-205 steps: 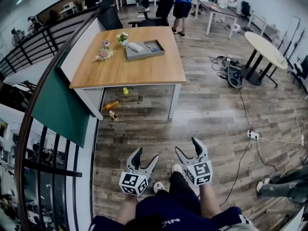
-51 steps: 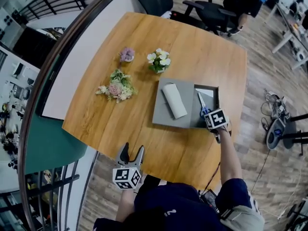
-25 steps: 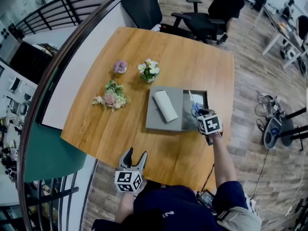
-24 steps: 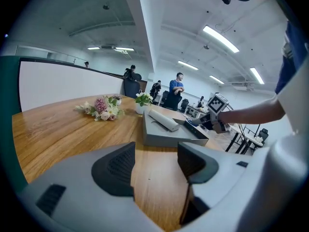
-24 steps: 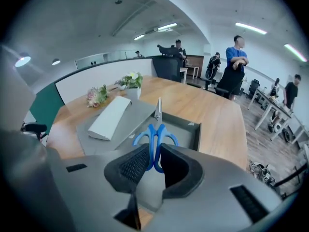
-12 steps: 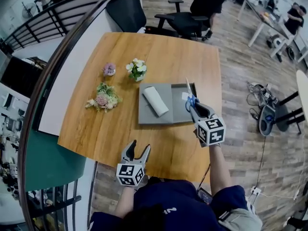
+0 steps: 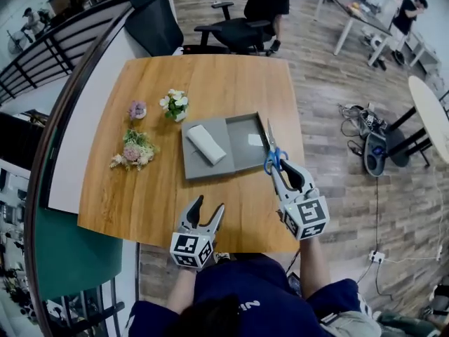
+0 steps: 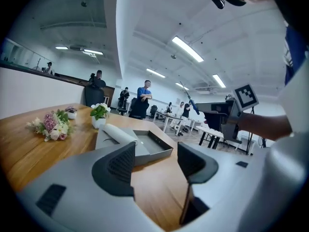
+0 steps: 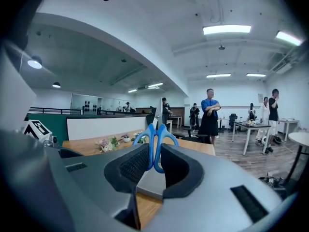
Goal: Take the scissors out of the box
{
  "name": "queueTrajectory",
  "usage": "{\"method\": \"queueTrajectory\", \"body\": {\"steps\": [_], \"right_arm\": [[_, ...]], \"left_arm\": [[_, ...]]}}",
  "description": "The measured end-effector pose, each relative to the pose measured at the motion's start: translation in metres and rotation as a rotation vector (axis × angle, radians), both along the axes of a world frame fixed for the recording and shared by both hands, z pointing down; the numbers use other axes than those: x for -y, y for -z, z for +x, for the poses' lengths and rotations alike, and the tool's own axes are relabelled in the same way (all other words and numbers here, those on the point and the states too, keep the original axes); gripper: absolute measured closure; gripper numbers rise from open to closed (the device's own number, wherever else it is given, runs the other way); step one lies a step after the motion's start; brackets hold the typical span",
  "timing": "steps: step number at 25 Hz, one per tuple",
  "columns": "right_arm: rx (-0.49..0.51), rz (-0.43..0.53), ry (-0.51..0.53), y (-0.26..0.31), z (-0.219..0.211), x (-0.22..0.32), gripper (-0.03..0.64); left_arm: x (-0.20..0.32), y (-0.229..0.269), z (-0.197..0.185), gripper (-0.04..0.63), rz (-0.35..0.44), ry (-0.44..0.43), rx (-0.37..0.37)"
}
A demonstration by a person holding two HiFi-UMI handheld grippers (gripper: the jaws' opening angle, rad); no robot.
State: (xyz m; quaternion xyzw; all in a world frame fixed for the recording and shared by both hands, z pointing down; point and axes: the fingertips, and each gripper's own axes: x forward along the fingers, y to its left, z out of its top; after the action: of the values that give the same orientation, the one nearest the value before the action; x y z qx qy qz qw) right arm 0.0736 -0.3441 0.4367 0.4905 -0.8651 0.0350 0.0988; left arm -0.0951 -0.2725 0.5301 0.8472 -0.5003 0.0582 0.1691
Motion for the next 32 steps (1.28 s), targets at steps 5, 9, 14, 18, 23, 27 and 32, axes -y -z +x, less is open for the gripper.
{"method": "queueTrajectory", "body": {"steps": [5,9,14,18,23,27,32], "right_arm": [[0.066,0.048,-0.076,-0.011,0.014,-0.052,0.526],[0.097,0.021,-0.156,-0.04,0.022,-0.09,0.526],[0.082,-0.021,-0.205,-0.062,0.025,-0.112,0.526],[0.084,0.004,-0.211,-0.056,0.028,-0.111,0.526],[0.082,0.031,-0.204,-0.048,0.026,-0.106,0.526],[0.092,0.033,-0.192,-0.048,0.019,-0.105,0.526],[0.096,0.045,-0.177,-0.047,0.01,-0.102,0.526]], "left_arm": [[-0.01,0.008,0.026,0.322,0.055,-0.074,-0.011],[-0.019,0.005,0.039,0.325,0.063,-0.126,-0.003],[-0.028,-0.006,0.043,0.325,0.021,-0.171,0.004],[-0.028,-0.002,0.044,0.331,0.026,-0.178,-0.006],[-0.024,0.017,0.041,0.46,0.085,-0.166,-0.025],[-0.025,0.024,0.035,0.592,0.111,-0.147,-0.012],[-0.029,0.016,0.033,0.592,0.088,-0.157,-0.006]]}}
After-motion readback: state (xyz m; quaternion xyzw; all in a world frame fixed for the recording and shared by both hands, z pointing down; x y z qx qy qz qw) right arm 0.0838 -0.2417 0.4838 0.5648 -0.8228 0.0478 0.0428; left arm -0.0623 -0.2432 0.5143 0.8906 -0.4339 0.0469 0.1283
